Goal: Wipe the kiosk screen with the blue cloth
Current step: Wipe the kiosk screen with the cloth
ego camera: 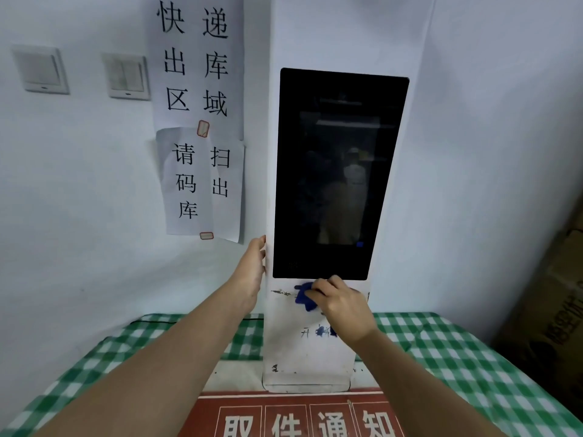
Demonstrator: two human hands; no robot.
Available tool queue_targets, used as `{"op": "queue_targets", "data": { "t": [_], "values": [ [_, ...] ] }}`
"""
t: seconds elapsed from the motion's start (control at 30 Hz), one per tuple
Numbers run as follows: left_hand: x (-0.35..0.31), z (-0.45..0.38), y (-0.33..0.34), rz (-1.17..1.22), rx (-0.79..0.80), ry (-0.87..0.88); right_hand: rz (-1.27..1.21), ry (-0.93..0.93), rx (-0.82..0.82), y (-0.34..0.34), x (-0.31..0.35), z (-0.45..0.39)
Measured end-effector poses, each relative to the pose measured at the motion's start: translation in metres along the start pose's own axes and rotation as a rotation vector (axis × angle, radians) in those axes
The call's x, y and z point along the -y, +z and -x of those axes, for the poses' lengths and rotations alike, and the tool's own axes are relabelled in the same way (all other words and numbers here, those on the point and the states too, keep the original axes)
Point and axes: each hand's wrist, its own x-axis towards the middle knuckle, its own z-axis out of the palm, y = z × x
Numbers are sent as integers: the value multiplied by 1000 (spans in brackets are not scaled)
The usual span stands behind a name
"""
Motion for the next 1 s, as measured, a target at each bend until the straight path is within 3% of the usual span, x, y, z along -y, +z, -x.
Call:
{"op": "queue_targets", "data": {
  "t": [0.2, 0.37, 0.47, 0.63, 0.7, 0.9, 1.0],
  "values": [
    [-1, -2, -1, 6, 14, -4, -12, -8, -207, -34, 6, -27],
    [3, -6, -1, -3, -13, -11, 34, 90, -340, -38, 5, -48],
    [5, -11, -3, -8, -10, -5, 31, 52, -297, -18, 7, -35],
    [7, -15, -5, -20, -7, 2, -16, 45, 17, -3, 9, -13],
    [7, -15, -6, -19, -7, -5, -11, 18, 36, -6, 7, -12],
    [3, -16, -2, 19, -14, -16, -8, 6, -246, -47, 12, -42],
    [6, -17, -1, 28, -26, -18, 33, 44, -295, -52, 14, -57]
  ]
}}
